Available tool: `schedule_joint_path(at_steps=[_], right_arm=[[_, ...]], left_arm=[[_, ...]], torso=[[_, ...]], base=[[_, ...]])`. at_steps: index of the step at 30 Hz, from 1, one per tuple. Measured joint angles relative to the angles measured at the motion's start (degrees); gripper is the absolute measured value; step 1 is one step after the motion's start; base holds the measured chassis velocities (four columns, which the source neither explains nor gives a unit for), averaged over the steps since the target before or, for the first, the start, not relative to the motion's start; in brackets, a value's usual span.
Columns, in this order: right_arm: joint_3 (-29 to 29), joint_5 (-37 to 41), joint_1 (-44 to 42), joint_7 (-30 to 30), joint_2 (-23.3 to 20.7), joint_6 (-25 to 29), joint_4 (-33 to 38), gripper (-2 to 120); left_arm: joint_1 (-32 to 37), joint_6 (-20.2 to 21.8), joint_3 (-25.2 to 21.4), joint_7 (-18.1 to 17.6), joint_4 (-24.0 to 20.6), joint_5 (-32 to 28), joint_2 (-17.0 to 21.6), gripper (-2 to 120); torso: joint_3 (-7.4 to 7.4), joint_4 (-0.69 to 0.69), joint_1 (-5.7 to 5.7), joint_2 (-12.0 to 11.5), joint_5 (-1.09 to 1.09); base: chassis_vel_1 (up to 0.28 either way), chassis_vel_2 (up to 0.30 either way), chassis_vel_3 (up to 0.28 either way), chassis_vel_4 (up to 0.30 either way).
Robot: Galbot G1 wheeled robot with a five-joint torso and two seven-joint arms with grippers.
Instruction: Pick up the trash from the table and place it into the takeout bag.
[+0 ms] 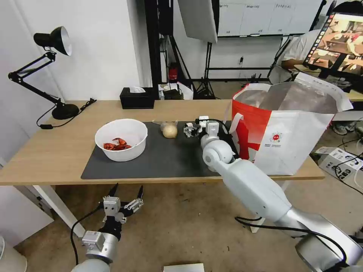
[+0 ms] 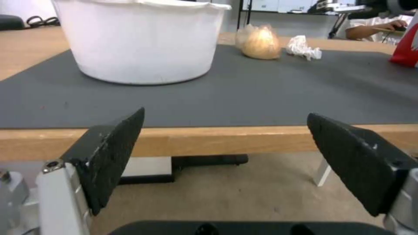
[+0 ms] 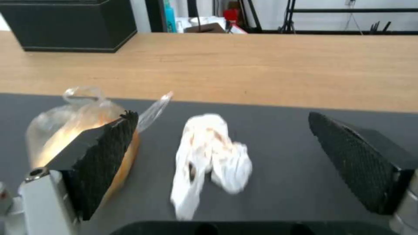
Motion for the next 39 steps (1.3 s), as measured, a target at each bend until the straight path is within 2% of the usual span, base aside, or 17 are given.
schedule_joint_path(at_steps=[4,7,15,39], right_arm=[[-0.27,0.01,1.30,-0.50,0.89,-0.08,-2.22,100],[-0.46,-0.02,3.90,-1.83,2.72,-0.88,-6.72,100],[-0.24,-0.32,5.75,-4.62,4.27,-2.45,-11.25,100],[-0.48,-2.20,6.83,-9.59,6.02,-7.09,-15.83,100]], left_arm=[[-0.47,0.09,0.22,0.00,0.23,-0.23,0.13,100],[-1.23,0.68,0.71,-0.01,0.52,-0.49,0.15,100],[-1.17,0.86,0.73,-0.01,0.56,-0.57,0.13,100],[-1.02,0.79,0.70,-0.06,0.93,-0.53,-0.11,100]], torso=[[0.00,0.00,0.00,0.00,0.00],[0.00,0.00,0.00,0.00,0.00],[0.00,0.00,0.00,0.00,0.01],[-0.01,0.00,0.00,0.00,0.00]], base=[[0.000,0.000,0.000,0.000],[0.000,0.000,0.000,0.000],[0.000,0.000,0.000,0.000],[0.000,0.000,0.000,0.000]])
